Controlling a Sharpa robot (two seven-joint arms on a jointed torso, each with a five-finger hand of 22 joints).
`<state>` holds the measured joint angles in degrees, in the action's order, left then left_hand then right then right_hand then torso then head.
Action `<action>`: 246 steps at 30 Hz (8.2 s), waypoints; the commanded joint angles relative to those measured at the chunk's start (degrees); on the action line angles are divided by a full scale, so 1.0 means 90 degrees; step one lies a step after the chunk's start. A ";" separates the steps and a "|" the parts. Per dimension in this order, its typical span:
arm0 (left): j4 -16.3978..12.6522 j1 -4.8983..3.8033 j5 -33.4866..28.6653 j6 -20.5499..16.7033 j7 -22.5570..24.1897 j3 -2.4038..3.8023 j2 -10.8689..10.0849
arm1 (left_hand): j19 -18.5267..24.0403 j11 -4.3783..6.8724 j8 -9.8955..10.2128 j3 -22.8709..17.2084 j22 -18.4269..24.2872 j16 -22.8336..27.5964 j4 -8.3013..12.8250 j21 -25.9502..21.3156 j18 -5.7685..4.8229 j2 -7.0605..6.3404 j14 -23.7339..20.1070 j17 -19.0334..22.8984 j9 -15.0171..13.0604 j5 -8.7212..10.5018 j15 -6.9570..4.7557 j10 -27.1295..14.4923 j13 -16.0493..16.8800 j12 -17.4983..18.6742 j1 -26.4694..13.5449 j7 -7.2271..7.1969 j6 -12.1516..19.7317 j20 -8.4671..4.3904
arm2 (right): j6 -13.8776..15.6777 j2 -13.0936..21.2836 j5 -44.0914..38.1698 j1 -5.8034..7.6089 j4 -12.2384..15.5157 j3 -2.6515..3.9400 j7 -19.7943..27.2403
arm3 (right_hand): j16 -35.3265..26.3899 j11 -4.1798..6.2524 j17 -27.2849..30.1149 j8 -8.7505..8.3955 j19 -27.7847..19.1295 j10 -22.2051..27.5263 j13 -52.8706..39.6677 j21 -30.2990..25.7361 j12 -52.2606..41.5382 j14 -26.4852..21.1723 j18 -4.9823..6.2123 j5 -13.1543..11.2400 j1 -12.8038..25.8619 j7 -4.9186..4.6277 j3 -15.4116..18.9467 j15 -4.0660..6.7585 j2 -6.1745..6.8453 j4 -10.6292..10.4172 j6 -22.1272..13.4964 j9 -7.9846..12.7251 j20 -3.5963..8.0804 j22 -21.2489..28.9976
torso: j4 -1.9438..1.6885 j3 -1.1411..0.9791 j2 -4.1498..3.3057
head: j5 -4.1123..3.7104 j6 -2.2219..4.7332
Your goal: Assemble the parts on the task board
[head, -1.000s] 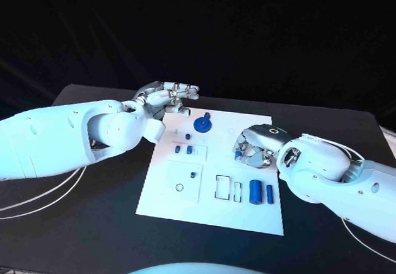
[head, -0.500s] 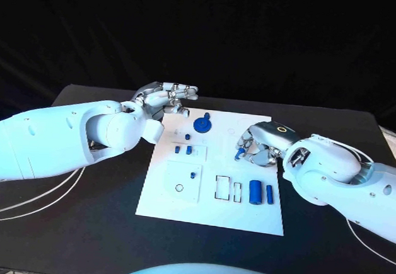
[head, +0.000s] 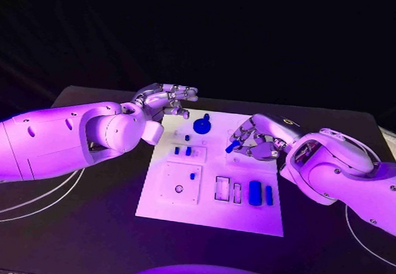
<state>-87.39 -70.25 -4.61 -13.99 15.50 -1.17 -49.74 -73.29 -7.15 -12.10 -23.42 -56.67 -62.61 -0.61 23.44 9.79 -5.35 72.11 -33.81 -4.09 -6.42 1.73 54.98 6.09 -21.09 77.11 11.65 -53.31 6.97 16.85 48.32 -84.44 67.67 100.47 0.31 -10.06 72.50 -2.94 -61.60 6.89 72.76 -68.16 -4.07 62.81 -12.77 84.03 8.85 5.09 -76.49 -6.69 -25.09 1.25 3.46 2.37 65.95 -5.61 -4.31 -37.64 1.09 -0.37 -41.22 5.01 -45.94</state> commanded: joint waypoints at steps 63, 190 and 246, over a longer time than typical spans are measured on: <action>0.0029 -0.0004 0.0009 0.0133 -0.0038 0.0004 0.0110 | 0.0007 -0.0003 -0.0042 0.0042 0.0011 -0.0032 0.0011 -0.0044 0.0059 0.0032 -0.0053 0.0024 -0.0009 0.0000 0.0018 -0.0046 -0.0008 -0.0068 0.0003 -0.0017 0.0063 0.0033 | -0.0936 -0.1850 -0.1896 -0.0882 -0.0570 -0.0293 -0.0038 | 0.0056 -0.0013 -0.0007 -0.0007 0.0083 -0.0004 0.0029 0.0097 0.0095 0.0215 -0.0036 -0.0001 0.0090 0.0001 0.0004 0.0050 -0.0059 -0.0067 -0.0010 -0.0022 -0.0001 -0.0122 | -0.0004 0.0006 0.0000 | 0.0309 -0.0176; 0.0126 0.0017 0.0009 0.0155 -0.0112 -0.0020 0.0065 | 0.0004 0.0007 -0.0153 0.0037 0.0025 -0.0048 0.0086 -0.0048 0.0065 0.0036 -0.0073 0.0065 -0.0018 -0.0007 0.0006 -0.0075 -0.0010 -0.0184 0.0089 -0.0025 0.0091 0.0026 | -0.0524 0.0791 -0.0769 -0.0993 0.0785 -0.0344 -0.2587 | 0.1031 0.0223 -0.1298 0.0566 0.0537 -0.0882 -0.6320 0.0900 -0.5886 0.0365 -0.0231 0.1651 0.0685 0.0116 0.2913 0.0225 0.0136 -0.2079 -0.0669 -0.0124 0.0161 -0.1386 | 0.0215 0.0006 0.0133 | -0.0285 0.0058; 0.0171 0.0026 0.0020 0.0231 -0.0191 -0.0022 0.0083 | 0.0004 0.0001 -0.0162 0.0043 0.0026 -0.0048 0.0086 -0.0048 0.0063 0.0032 -0.0077 0.0078 -0.0015 -0.0005 0.0008 -0.0094 -0.0015 -0.0193 0.0083 -0.0019 0.0110 0.0027 | -0.0828 -0.0167 0.0415 -0.0677 0.0641 -0.0314 -0.2676 | 0.1232 0.0414 -0.1704 0.1108 0.0633 -0.1098 -0.6668 0.1127 -0.5831 0.0413 -0.0281 0.1661 0.0912 0.0349 0.3462 0.0376 -0.0732 -0.2115 -0.0260 -0.0666 0.0293 -0.1757 | 0.0217 0.0002 0.0131 | -0.0179 0.0012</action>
<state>-85.79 -70.00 -4.61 -13.18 13.67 -1.40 -49.05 -73.29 -7.16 -13.28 -23.02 -56.53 -62.86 -0.21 23.18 9.79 -5.05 71.77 -33.18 -4.16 -6.42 1.67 54.57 6.03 -22.63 77.42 11.44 -52.70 6.97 10.29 46.91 -79.30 61.66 106.36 -2.52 -33.64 83.42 0.64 -74.93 16.56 78.09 -77.88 -64.04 72.59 -65.59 84.03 7.06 20.10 -68.92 -4.52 5.89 4.12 -3.45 -16.68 62.41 -8.39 -1.85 -53.39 3.03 -0.34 -40.00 3.35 -45.85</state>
